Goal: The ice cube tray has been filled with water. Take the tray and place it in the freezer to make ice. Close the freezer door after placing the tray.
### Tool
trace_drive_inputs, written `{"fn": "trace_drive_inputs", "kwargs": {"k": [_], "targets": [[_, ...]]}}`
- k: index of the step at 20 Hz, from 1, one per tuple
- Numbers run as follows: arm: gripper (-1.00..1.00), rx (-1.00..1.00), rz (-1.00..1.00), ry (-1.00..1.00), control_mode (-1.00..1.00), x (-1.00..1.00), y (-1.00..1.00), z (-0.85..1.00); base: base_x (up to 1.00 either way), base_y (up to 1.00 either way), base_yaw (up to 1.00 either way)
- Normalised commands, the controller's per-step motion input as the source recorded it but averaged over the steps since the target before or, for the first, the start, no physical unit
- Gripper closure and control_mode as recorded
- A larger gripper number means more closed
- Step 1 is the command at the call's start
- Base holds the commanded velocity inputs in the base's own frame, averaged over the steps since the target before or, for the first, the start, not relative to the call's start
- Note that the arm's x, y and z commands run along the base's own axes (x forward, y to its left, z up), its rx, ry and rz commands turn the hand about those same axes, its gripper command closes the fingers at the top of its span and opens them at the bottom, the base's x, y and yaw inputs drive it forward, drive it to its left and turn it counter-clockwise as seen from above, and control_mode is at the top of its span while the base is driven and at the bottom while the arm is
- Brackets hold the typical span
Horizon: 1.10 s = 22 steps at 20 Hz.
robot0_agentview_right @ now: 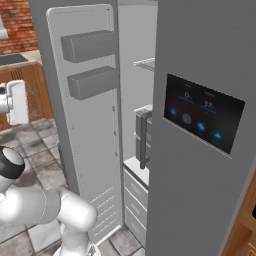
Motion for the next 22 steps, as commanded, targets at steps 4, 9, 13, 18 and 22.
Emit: {"fn": "trace_drive_inputs", "kwargs": {"k": [4,9,13,18,22], "targets": [[-1.00,0.00,-0.02,0.00,-1.00,0.22,-0.01,-0.02,0.00,0.00,0.00],[-1.00,0.00,-0.02,0.00,-1.00,0.11,-0.10,-0.14,0.00,0.00,0.00],[-1.00,0.00,-0.01,0.00,-1.00,0.17,-0.07,-0.19,0.00,0.00,0.00],[-1.00,0.00,-0.02,0.00,-1.00,0.14,-0.08,-0.13,0.00,0.00,0.00],[-1.00,0.00,-0.02,0.00,-1.00,0.02,-0.13,-0.03,0.00,0.00,0.00]]}}
